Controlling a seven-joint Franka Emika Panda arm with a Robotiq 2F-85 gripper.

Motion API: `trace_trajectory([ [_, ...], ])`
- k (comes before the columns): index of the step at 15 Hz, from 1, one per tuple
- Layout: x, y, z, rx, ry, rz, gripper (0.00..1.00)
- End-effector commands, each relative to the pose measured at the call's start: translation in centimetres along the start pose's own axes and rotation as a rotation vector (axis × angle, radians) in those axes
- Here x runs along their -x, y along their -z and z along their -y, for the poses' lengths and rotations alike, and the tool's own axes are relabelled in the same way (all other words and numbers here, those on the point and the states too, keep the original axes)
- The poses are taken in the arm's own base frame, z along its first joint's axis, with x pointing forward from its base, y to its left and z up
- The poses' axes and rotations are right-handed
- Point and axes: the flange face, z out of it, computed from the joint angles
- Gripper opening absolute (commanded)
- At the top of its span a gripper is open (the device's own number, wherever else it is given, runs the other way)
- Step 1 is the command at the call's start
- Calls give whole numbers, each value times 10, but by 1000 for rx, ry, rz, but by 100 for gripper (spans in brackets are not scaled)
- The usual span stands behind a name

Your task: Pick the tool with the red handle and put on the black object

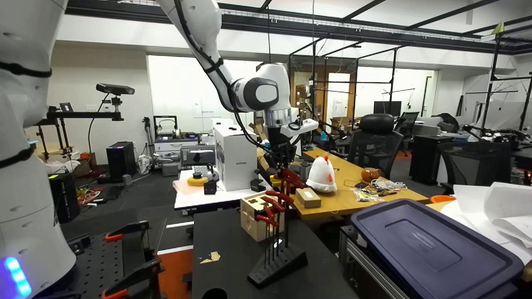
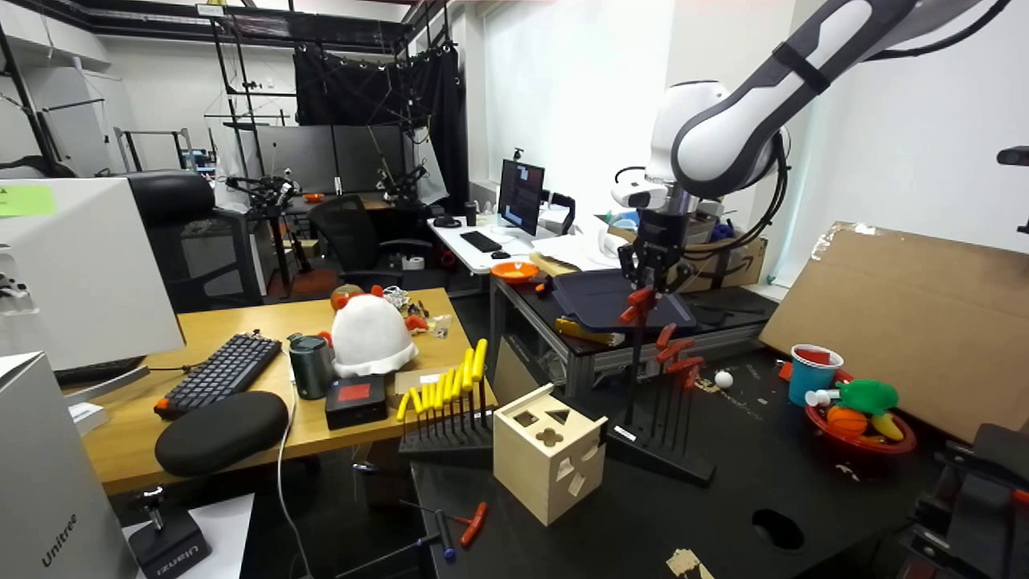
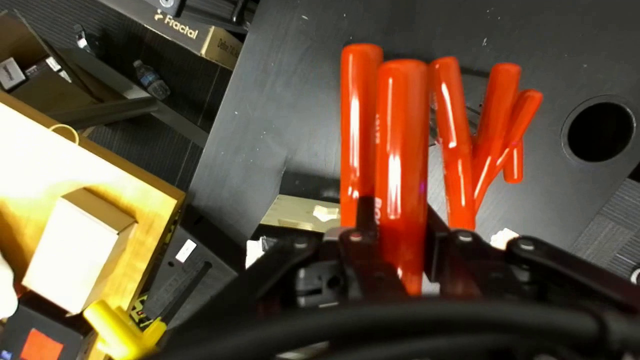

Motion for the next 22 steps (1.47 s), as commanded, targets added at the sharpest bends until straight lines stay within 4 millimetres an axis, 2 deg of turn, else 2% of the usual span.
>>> trace_trajectory([
  [1, -4, 19, 8, -7, 54, -39, 6],
  [13, -2, 35, 8, -43, 125, -12, 6],
  [22, 9, 20, 19, -86, 99, -10, 6],
])
